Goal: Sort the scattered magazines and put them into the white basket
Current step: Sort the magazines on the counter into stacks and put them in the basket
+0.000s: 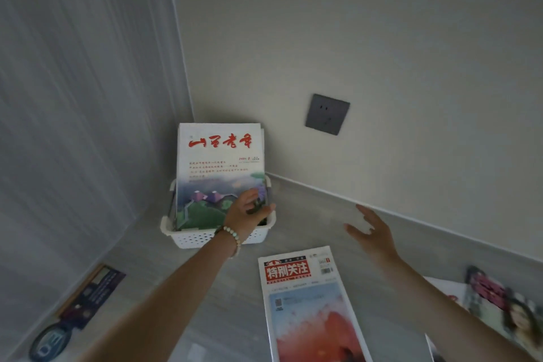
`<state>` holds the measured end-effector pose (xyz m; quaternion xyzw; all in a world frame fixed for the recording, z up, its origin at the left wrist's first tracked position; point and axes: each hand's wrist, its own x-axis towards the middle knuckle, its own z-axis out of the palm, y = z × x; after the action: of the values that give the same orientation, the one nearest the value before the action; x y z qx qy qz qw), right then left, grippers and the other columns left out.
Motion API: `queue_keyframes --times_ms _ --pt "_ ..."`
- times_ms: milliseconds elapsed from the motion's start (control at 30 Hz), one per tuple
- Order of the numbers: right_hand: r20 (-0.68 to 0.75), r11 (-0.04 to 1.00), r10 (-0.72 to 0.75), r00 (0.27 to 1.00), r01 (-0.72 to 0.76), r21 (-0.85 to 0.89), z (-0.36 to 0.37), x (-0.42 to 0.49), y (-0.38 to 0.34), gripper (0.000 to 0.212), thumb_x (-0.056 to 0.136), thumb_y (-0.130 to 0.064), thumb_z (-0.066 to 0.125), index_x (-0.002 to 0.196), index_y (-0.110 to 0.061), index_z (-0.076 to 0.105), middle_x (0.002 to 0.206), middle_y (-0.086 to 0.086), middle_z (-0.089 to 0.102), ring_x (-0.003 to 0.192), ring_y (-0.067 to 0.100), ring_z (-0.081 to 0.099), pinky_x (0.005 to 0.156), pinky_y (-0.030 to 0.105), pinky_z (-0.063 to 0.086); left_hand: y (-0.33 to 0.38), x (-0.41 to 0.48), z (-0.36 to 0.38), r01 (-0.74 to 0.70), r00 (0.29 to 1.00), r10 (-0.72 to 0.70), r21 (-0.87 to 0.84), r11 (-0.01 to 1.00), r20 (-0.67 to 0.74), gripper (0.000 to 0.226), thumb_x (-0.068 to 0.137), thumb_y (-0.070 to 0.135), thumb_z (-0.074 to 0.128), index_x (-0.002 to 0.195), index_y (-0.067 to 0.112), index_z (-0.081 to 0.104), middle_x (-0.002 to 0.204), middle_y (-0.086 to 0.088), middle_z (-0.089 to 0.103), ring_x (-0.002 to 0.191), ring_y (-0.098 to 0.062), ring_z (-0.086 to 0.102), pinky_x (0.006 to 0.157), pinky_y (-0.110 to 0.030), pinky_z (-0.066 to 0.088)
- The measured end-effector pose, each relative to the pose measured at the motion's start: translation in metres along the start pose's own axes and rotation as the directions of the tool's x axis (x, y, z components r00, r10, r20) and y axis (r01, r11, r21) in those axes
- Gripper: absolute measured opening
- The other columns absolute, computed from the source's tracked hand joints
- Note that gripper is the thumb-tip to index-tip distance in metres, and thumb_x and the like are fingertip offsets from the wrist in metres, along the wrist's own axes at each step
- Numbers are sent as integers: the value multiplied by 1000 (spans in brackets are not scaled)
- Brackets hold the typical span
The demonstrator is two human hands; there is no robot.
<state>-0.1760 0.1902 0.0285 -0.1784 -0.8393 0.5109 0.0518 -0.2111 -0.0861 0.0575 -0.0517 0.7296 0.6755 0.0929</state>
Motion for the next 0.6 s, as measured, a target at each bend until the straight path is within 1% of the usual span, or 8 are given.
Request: queue_keyframes --times_ms 67,133,233,300,400,433,533,600 --pt "-26 1000 8 1000 -9 -22 -37 -11 23 59 75 -11 75 129 -17 54 136 9 53 124 24 49 94 28 39 -2 -10 34 35 999 -35 -1 999 8 57 77 15 71 129 10 47 131 -7 52 119 -23 51 89 -27 44" --pt "-49 999 22 999 -23 -30 -75 -24 47 58 76 -11 75 129 -17 53 137 8 52 125 24 49 92 24 40 -8 -21 71 56 998 -56 35 998 20 56 77 19 72 127 12 49 131 -7 51 115 -21 51 87 -28 44" --pt "-63 995 89 994 -92 -48 -123 -51 88 56 78 -17 74 129 -22 52 136 4 49 107 21 59 66 9 44 -23 -44 132 113 989 -116 41 993 89 49 78 18 71 123 10 52 130 -12 54 112 -23 54 83 -27 45" --pt "-67 989 126 990 -130 -70 -147 -72 116 55 78 -19 74 129 -19 51 135 6 50 98 23 60 74 15 46 -38 -63 172 170 975 -180 87 982 126 47 80 19 69 123 8 52 130 -14 55 117 -25 54 85 -30 46" --pt "-25 984 145 989 -147 -105 -174 -101 153 54 78 -12 73 128 -11 51 135 10 52 119 23 52 97 31 43 -58 -90 227 267 936 -291 139 954 199 51 84 23 64 129 7 47 133 -15 52 120 -27 52 91 -32 44" --pt "-12 983 165 986 -165 -79 -181 -109 163 53 77 -8 73 126 -12 53 132 11 54 116 19 55 95 30 46 -63 -98 243 319 912 -342 133 938 226 53 85 24 63 131 6 43 135 -15 50 121 -28 51 91 -32 44" --pt "68 976 214 974 -217 29 -202 -128 184 49 73 0 74 113 -23 57 123 9 57 93 2 63 71 16 54 -75 -120 282 409 851 -453 206 889 266 60 88 30 58 137 4 35 137 -16 46 124 -28 47 91 -28 40" --pt "97 984 177 979 -177 -2 -212 -135 198 53 72 -4 76 118 -20 54 129 7 52 107 10 58 82 23 55 -83 -133 300 411 826 -487 289 865 283 52 90 35 54 129 3 43 127 -15 52 115 -27 53 90 -29 41"
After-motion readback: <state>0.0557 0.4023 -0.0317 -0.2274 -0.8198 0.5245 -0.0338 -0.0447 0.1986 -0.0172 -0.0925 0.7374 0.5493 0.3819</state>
